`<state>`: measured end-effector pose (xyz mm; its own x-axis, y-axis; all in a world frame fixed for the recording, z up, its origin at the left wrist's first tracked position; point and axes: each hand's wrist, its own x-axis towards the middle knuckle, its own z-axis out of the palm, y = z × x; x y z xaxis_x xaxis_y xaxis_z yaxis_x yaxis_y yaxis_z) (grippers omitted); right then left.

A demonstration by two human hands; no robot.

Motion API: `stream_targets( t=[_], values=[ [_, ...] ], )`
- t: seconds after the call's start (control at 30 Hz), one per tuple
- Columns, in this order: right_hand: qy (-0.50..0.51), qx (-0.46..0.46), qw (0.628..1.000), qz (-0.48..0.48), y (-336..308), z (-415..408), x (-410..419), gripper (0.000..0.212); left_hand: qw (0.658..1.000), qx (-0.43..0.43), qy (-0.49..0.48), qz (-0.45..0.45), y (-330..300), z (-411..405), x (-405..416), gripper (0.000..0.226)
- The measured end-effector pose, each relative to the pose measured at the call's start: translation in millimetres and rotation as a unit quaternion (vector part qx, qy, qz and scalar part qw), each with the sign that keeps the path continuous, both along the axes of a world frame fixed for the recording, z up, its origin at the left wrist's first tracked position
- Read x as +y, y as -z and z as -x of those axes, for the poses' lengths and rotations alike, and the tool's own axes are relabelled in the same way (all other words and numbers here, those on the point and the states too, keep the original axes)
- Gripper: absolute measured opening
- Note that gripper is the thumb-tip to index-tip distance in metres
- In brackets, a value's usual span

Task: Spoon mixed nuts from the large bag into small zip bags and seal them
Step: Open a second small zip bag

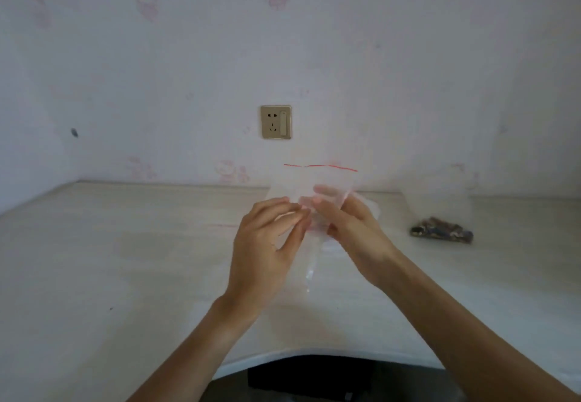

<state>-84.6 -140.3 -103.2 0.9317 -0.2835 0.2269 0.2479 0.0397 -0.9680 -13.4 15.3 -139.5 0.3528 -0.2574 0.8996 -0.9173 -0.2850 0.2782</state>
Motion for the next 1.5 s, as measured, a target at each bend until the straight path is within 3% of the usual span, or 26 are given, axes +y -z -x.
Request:
stream_targets(
  t=[0.07,0.13,0.23,0.33,0.43,0.53,0.63,0.67,0.73,0.83,0.87,0.93,1.03,1.1,1.17,1.3,1.5],
  values=[
    [0.041,-0.034,0.999,-0.011,-9.1,6.4,-3.5,0.020,0.999,0.003,0.031,-0.030,4.0,11.1,-11.5,0.028],
    [0.055,-0.061,0.996,0.020,-11.2,14.0,-12.2,0.021,0.993,0.088,0.069,0.039,-2.9,20.3,-15.9,0.035],
    [0.063,-0.090,0.993,0.051,-16.8,25.7,-24.3,0.019,0.932,0.294,0.110,0.180,-37.0,19.5,-19.1,0.044],
    [0.056,-0.102,0.990,0.075,-23.0,33.5,-30.7,0.018,0.878,0.441,0.114,0.144,-73.5,8.8,-18.8,0.072],
    [0.058,-0.106,0.989,0.087,-29.1,39.7,-32.9,0.016,0.888,0.435,0.132,0.062,-86.0,12.4,-18.5,0.064],
    [0.064,-0.085,0.986,0.130,-38.9,51.6,-33.6,0.017,0.886,0.433,0.148,0.070,-86.6,20.5,-19.3,0.039],
    [0.076,-0.009,0.976,0.203,-48.2,65.9,-37.0,0.070,0.901,0.410,0.116,0.077,-88.4,24.9,-19.9,0.017],
    [0.090,0.006,0.975,0.203,-51.4,69.9,-36.1,0.079,0.907,0.399,0.112,0.072,-89.5,27.4,-20.4,0.014],
    [0.128,0.005,0.975,0.180,-55.4,75.6,-33.8,0.066,0.913,0.385,0.120,0.063,-91.4,32.3,-21.7,0.012],
    [0.211,0.002,0.960,0.184,-57.5,76.4,-32.7,0.014,0.909,0.389,0.138,0.066,-95.4,36.1,-21.5,0.013],
    [0.238,0.007,0.951,0.199,-57.7,77.6,-33.9,0.008,0.906,0.392,0.141,0.072,-96.5,36.4,-20.1,0.011],
    [0.280,0.021,0.936,0.214,-57.8,80.8,-38.3,0.010,0.908,0.389,0.134,0.082,-96.4,34.9,-15.1,0.003],
    [0.334,0.036,0.909,0.247,-55.9,85.3,-41.9,0.004,0.911,0.388,0.097,0.096,-90.9,35.6,-7.6,0.023],
    [0.319,0.044,0.921,0.217,-53.0,85.3,-41.1,0.009,0.896,0.417,0.111,0.109,-86.2,38.1,-5.0,0.024],
    [0.262,0.061,0.957,0.111,-50.8,86.2,-37.6,0.009,0.860,0.467,0.154,0.137,-81.7,39.5,-2.5,0.019],
    [0.154,0.061,0.982,-0.094,-43.9,89.1,-36.1,0.009,0.741,0.586,0.263,0.197,-75.0,40.4,4.9,0.013],
    [0.006,0.021,0.933,-0.359,-30.5,81.7,-26.9,0.014,0.559,0.704,0.355,0.257,-67.3,48.7,-1.9,0.006]
  ],
)
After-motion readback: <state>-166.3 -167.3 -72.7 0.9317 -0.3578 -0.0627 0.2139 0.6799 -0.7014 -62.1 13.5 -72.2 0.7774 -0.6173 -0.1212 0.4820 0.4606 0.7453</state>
